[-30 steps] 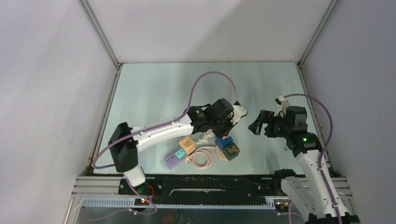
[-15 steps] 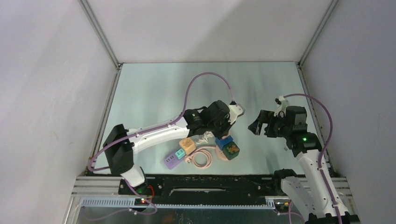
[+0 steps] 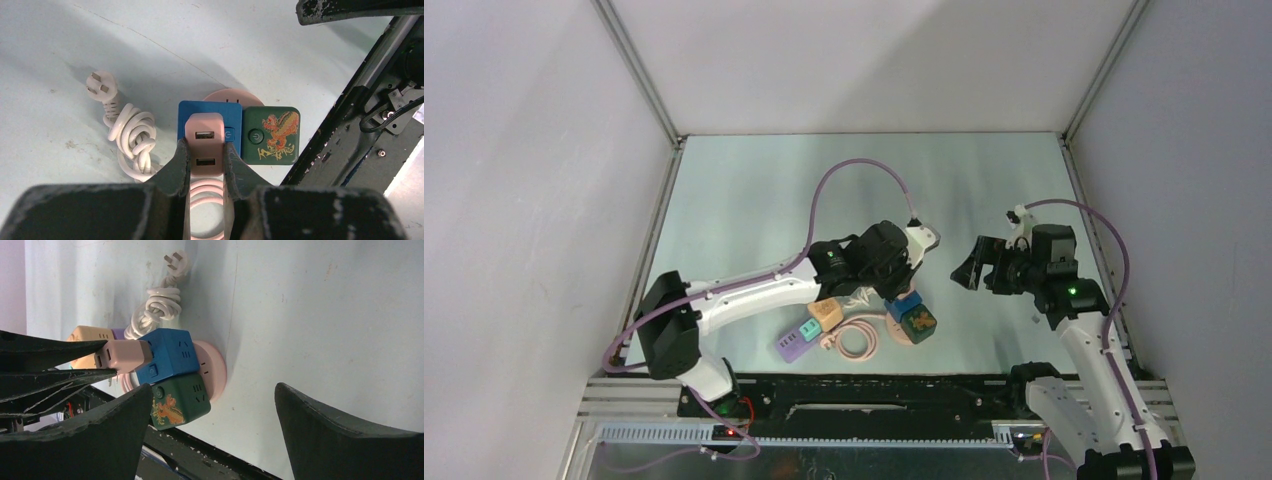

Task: Insert the plug

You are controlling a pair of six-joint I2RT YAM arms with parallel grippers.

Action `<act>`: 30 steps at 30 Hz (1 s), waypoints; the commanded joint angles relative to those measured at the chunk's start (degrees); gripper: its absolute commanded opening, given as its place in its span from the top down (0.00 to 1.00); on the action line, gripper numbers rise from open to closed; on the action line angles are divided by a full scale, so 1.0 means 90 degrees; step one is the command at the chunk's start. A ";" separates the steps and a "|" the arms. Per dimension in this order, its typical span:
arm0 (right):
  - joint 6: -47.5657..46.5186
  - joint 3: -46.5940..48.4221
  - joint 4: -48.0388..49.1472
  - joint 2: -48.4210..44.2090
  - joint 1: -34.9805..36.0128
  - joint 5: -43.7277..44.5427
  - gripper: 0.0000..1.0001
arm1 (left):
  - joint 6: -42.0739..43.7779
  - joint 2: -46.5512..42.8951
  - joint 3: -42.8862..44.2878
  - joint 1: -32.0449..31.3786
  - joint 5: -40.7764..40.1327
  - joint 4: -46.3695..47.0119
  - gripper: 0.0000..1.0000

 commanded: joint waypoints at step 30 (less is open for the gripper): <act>0.0001 0.0020 0.0437 0.0423 0.0014 -0.1127 0.10 | -0.0313 0.0201 -0.0877 -0.0394 -0.0527 -0.0568 1.00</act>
